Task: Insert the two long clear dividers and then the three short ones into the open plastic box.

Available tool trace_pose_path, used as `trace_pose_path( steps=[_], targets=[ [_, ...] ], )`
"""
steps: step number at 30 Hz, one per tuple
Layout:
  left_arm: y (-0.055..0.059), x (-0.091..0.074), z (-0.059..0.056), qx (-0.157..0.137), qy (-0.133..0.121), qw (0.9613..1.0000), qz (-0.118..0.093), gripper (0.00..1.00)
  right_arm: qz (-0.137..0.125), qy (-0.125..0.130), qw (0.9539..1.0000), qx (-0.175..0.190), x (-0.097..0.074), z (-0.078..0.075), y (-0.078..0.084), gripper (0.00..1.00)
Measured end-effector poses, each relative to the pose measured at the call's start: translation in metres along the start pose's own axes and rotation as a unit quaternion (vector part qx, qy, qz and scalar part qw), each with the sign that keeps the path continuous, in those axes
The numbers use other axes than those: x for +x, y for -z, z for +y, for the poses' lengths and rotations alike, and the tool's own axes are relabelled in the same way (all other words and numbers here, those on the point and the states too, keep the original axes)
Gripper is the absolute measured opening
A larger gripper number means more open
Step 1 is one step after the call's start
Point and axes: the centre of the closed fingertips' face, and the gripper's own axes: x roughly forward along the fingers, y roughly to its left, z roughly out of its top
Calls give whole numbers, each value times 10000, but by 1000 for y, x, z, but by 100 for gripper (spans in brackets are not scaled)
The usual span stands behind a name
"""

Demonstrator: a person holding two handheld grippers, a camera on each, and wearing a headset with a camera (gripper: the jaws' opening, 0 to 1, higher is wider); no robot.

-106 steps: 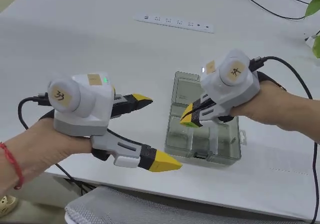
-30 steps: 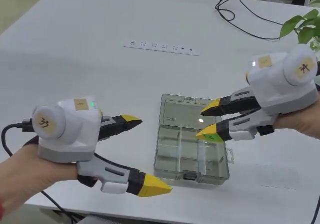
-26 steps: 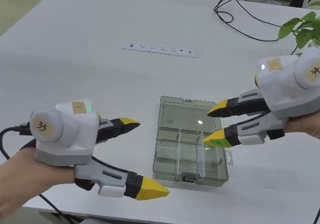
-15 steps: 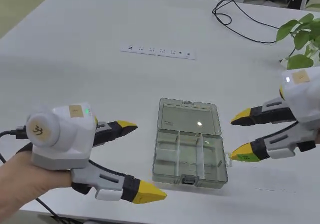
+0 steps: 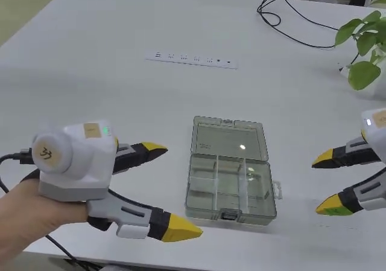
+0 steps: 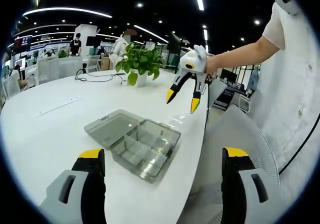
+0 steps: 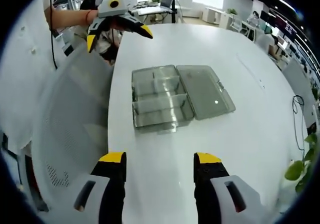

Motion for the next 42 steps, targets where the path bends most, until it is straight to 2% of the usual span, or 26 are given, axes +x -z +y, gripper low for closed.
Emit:
trace_pose_path(
  steps=[4, 10, 14, 21, 24, 30, 32, 35, 37, 39, 42],
  targets=[
    [1, -1, 0, -14, -6, 10000, 13, 99, 265, -67, 9996, -94, 5, -1, 18, 56],
    [2, -3, 1, -22, -13, 10000, 20, 100, 584, -166, 9977, -308, 13, -1, 36, 56],
    [4, -3, 0, -34, -11, 10000, 39, 100, 852, -237, 9949, -484, 28, -6, 58, 56],
    [7, -2, -1, -56, -9, 10000, 75, 100, 1168, -325, 9905, -649, 40, -5, 73, 53],
    [7, -2, -1, -58, -13, 9999, 81, 100, 1269, -392, 9891, -640, 52, -9, 86, 52],
    [7, -3, -1, -85, -29, 9999, 68, 100, 1336, -356, 9878, -714, 51, -17, 89, 49],
    [7, -3, 0, -92, -36, 9999, 69, 100, 1350, -319, 9864, -881, 51, -17, 87, 45],
    [7, -3, 1, -99, -34, 9999, 59, 100, 1390, -250, 9866, -815, 50, -20, 86, 41],
    [7, -3, 1, -109, -36, 9999, 62, 100, 1494, -170, 9819, -1155, 50, -21, 86, 39],
    [7, -3, 2, -111, -42, 9999, 53, 100, 1495, -165, 9830, -1057, 49, -27, 88, 38],
    [6, -3, 3, -121, -41, 9999, 40, 100, 1480, -154, 9832, -1055, 49, -26, 87, 37]
  ],
)
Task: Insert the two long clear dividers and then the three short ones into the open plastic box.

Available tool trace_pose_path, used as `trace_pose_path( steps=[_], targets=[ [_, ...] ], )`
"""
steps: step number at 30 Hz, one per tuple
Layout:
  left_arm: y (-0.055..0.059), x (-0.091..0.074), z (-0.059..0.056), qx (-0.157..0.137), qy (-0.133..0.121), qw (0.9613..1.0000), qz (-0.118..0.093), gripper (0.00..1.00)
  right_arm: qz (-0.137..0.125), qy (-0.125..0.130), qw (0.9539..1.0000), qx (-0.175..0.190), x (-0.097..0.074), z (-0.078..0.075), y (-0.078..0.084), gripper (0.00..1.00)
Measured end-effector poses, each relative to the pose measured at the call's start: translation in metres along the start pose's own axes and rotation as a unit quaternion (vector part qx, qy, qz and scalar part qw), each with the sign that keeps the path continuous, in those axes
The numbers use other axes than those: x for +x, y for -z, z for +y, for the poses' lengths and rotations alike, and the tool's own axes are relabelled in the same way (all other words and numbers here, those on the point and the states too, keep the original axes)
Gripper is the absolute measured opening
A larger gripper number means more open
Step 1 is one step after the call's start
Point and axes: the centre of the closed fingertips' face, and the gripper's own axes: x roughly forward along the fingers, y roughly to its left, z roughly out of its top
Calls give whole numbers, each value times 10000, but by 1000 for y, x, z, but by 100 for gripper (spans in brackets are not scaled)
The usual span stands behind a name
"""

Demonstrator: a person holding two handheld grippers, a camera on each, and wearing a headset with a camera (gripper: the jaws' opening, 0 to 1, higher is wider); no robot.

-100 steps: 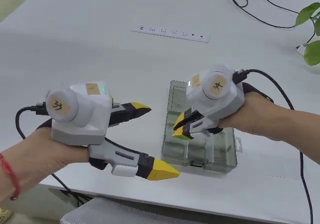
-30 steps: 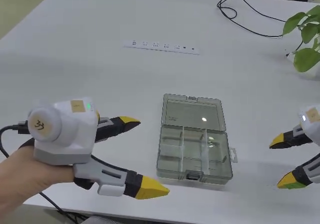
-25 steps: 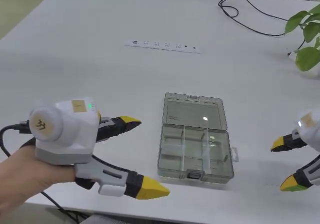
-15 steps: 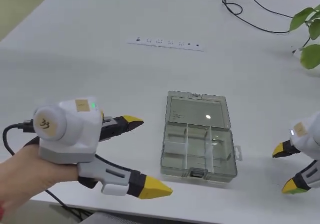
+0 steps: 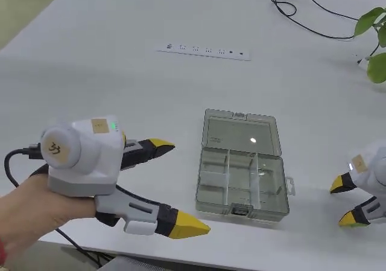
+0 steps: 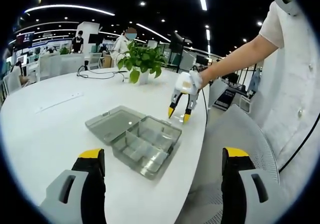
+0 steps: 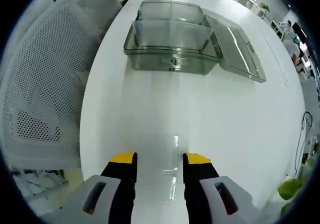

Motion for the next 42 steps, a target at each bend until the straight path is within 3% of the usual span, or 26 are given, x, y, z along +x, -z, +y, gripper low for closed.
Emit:
trace_pose_path(
  steps=[3, 19, 32, 38, 42],
  targets=[
    [0, 1, 0, 10, 12, 10000, 3, 100, -10, 12, 10000, 52, 0, -1, 1, 33],
    [-2, 2, 0, -1, 51, 10000, 18, 99, -36, 107, 9998, 167, 0, -2, 1, 33],
    [-18, 7, 1, 63, 101, 9999, -23, 97, -443, 650, 9964, 302, -39, -8, -27, 33],
    [-29, 15, 1, -26, 112, 9999, -26, 93, -595, 959, 9934, 224, -70, -5, -55, 33],
    [-41, 22, -2, -224, 131, 9995, -172, 90, -706, 1187, 9903, 150, -91, -4, -76, 33]
  ],
)
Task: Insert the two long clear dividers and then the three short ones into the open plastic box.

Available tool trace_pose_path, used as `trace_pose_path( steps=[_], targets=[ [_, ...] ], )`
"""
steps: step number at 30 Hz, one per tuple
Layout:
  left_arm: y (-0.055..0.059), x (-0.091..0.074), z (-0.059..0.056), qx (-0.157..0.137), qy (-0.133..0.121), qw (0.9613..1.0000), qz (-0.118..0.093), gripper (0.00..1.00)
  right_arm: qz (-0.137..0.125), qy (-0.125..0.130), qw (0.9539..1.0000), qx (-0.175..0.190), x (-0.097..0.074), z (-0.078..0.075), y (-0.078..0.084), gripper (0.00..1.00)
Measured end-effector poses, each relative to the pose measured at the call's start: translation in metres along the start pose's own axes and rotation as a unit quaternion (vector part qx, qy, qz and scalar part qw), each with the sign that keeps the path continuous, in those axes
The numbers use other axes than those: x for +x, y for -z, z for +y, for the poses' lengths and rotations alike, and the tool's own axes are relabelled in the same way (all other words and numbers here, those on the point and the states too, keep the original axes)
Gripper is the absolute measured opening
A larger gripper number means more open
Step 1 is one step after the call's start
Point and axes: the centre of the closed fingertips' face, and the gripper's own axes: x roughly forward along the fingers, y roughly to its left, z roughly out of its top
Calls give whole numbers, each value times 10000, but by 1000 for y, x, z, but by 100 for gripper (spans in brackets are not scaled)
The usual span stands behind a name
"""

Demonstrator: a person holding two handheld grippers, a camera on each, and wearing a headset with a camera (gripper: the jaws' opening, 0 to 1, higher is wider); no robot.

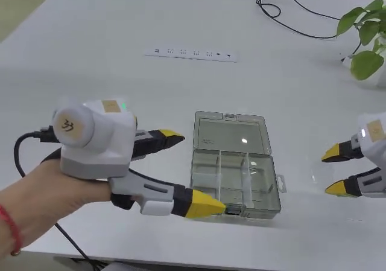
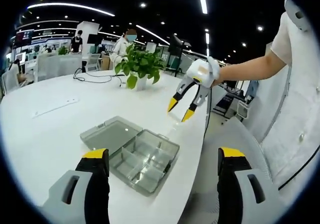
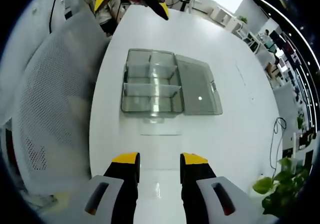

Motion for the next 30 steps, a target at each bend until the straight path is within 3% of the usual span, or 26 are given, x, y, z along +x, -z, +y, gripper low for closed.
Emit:
trace_pose_path(
  steps=[4, 9, 15, 17, 19, 24, 27, 30],
  targets=[
    [-14, 9, -5, -402, 92, 9990, -190, 87, -62, 123, 9999, -64, -5, -7, -7, 33],
    [-30, 18, -8, -798, 171, 9958, -425, 81, -183, 265, 9993, -178, -22, -3, -35, 33],
    [-33, 30, -15, -1039, 216, 9938, -339, 74, -244, 467, 9985, -176, -31, -9, -53, 33],
    [-37, 34, -21, -1383, 346, 9889, -425, 70, -268, 495, 9982, -184, -33, -8, -59, 33],
    [-41, 36, -24, -1514, 405, 9863, -523, 65, -273, 529, 9980, -213, -35, -6, -67, 33],
    [-41, 46, -30, -1879, 492, 9799, -447, 57, -279, 578, 9974, -320, -40, -1, -82, 33],
    [-45, 52, -36, -2174, 620, 9729, -495, 53, -350, 568, 9972, -330, -43, 3, -92, 33],
    [-49, 56, -40, -2336, 719, 9682, -537, 49, -369, 588, 9969, -371, -45, 5, -98, 33]
  ],
)
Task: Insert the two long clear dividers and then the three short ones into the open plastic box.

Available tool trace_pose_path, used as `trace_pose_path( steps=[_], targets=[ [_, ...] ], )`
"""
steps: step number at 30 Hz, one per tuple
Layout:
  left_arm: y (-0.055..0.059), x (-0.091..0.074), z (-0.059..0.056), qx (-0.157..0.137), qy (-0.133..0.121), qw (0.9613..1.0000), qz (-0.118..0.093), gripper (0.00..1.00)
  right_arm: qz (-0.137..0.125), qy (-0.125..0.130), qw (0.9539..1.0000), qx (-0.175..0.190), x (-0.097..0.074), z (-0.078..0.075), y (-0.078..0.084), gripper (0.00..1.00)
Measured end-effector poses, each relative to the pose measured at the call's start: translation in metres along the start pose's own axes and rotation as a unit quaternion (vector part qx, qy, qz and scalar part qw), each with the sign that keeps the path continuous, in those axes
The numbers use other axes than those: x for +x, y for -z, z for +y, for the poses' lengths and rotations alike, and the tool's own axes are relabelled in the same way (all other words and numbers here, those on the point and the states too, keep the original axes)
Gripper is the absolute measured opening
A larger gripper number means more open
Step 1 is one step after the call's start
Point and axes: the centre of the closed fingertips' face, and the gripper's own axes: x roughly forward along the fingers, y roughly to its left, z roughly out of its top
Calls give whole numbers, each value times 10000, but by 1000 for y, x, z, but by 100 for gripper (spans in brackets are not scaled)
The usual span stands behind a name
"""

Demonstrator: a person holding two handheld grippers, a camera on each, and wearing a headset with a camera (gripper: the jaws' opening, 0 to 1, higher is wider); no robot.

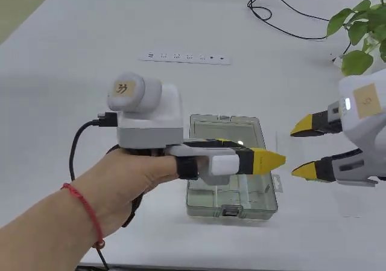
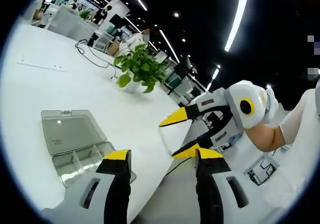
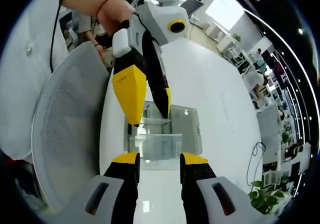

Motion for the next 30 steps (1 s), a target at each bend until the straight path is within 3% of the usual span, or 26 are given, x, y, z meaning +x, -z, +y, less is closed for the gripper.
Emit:
trace_pose_path(
  steps=[11, 18, 30],
  targets=[
    [7, 10, -7, -637, 207, 9977, 38, 28, -96, -9, 9999, 111, -3, 7, -14, 33],
    [10, 10, -7, -652, 228, 9976, 90, 15, -115, -26, 9999, 104, -4, 9, -19, 33],
    [14, 9, -9, -658, 270, 9973, 162, 1, -105, -61, 9999, 72, -3, 13, -23, 33]
  ],
)
